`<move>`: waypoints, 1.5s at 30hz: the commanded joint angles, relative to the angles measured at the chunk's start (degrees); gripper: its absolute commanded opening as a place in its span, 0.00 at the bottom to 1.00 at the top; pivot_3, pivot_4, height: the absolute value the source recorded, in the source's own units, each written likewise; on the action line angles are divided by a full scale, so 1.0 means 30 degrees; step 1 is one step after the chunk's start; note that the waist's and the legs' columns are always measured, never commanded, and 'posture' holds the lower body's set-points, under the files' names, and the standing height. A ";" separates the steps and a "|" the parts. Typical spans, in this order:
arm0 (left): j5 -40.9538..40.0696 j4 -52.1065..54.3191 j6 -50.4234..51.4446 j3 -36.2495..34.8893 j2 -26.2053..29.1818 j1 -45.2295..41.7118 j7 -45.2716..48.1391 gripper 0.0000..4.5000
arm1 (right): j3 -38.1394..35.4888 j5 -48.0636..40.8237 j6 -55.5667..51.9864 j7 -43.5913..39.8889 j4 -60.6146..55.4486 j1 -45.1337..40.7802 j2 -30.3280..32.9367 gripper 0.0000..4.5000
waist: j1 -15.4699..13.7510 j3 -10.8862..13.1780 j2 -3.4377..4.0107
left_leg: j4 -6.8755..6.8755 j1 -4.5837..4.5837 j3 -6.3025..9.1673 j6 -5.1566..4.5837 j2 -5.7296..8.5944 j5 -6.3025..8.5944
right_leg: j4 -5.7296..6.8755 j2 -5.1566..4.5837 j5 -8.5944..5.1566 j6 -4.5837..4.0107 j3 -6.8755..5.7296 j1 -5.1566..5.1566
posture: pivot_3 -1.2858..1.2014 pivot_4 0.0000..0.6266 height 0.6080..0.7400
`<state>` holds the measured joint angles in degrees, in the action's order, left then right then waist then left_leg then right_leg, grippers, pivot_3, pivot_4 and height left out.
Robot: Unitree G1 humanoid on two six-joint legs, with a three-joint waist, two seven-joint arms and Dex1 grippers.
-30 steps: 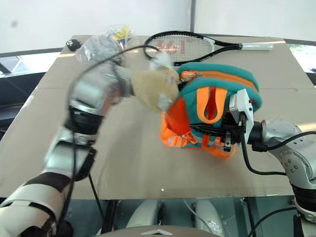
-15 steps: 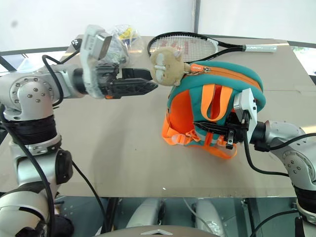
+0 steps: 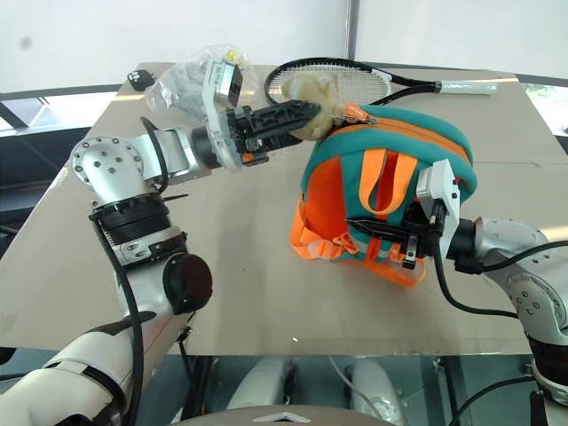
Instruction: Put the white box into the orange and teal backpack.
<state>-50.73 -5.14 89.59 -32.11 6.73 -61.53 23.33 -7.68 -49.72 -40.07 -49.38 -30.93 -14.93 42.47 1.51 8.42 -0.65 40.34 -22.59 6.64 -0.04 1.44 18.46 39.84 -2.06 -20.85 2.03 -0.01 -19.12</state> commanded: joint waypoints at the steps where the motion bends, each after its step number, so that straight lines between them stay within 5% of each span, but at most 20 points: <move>1: -0.0754 0.1280 -0.0624 0.0154 -0.0148 0.0086 -0.0251 0.56 | -0.0274 -0.0230 0.0151 0.0025 -0.0551 0.0076 0.0070 0.00 | -0.0087 0.0000 0.0000 | 0.0000 0.0001 -0.0002 0.0000 0.0000 0.0000 | -0.0001 0.0001 0.0000 0.0000 0.0002 0.0000 | 0.52 0.24 1.00; 6: -0.1575 0.1750 -0.1316 -0.0292 -0.0116 0.0460 -0.0588 0.13 | -0.0400 0.0120 0.0568 -0.0039 -0.0255 0.0289 0.0010 0.00 | -0.0252 -0.0001 0.0000 | -0.0001 0.0009 0.0001 0.0000 -0.0004 0.0000 | -0.0002 0.0005 0.0000 0.0000 0.0003 -0.0001 | 0.52 0.24 1.00; 9: -0.2611 0.2270 -0.1541 -0.0880 0.0462 0.0859 -0.0451 0.00 | -0.0465 0.0906 0.0958 0.1074 0.0429 -0.0173 -0.0517 0.00 | -0.0215 0.0000 0.0000 | -0.0002 0.0013 -0.0003 0.0001 -0.0005 0.0000 | -0.0006 -0.0001 0.0000 0.0000 0.0010 -0.0002 | 0.52 0.24 1.00; 14: -0.2457 0.3414 -0.2987 -0.0173 0.2404 0.2374 -0.0110 0.00 | -0.0751 0.2452 0.1105 0.3408 0.2297 -0.1432 -0.1465 0.00 | -0.0073 -0.0002 0.0007 | -0.0049 0.0091 -0.0044 0.0003 -0.0023 -0.0001 | -0.0001 0.0004 -0.0001 -0.0001 0.0086 -0.0004 | 0.52 0.24 1.00; 22: -0.3012 0.4576 -0.5305 -0.0974 0.2706 0.4334 -0.2503 0.00 | -0.1524 0.2540 0.0435 0.5940 0.3691 -0.2666 -0.2534 0.00 | -0.0185 -0.0003 0.0007 | -0.0048 0.0103 -0.0036 0.0004 -0.0010 -0.0001 | -0.0007 -0.0017 0.0001 0.0002 0.0090 -0.0002 | 0.52 0.24 1.00; 33: -0.0995 0.6042 -0.6644 0.1819 0.2325 1.2456 -0.4891 0.00 | -0.2282 0.2523 -0.0095 0.7625 0.4128 -0.3423 -0.2793 0.00 | 0.0020 -0.0012 0.0011 | -0.0092 0.0218 -0.0081 0.0003 -0.0010 0.0000 | -0.0029 -0.0015 0.0001 0.0002 0.0205 0.0014 | 0.52 0.24 1.00; 41: 0.1592 0.4745 -0.8588 0.5624 0.0859 1.3298 -0.5950 0.00 | -0.3237 0.2308 -0.0218 0.9197 0.3889 -0.3914 -0.3166 0.00 | -0.0214 -0.0015 0.0013 | -0.0121 0.0278 -0.0117 0.0003 -0.0016 0.0000 | -0.0034 -0.0005 0.0001 0.0002 0.0256 0.0046 | 0.52 0.24 1.00; 45: 0.2396 0.3310 -1.0880 0.6439 0.0057 1.1068 -0.5366 0.00 | -0.3751 0.2683 0.0141 0.9799 0.3918 -0.3961 -0.3111 0.00 | -0.0425 -0.0019 0.0006 | -0.0120 0.0273 -0.0103 0.0003 -0.0010 0.0000 | -0.0036 -0.0009 0.0001 0.0002 0.0243 0.0047 | 0.52 0.24 1.00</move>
<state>-45.97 6.89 60.54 -13.63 7.14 -25.81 7.12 -14.55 -42.71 -41.80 -21.89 -18.19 -25.85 32.37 0.24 8.36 -0.63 39.98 -21.79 6.36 -0.03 1.43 18.46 39.72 -2.09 -20.85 2.03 0.71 -18.98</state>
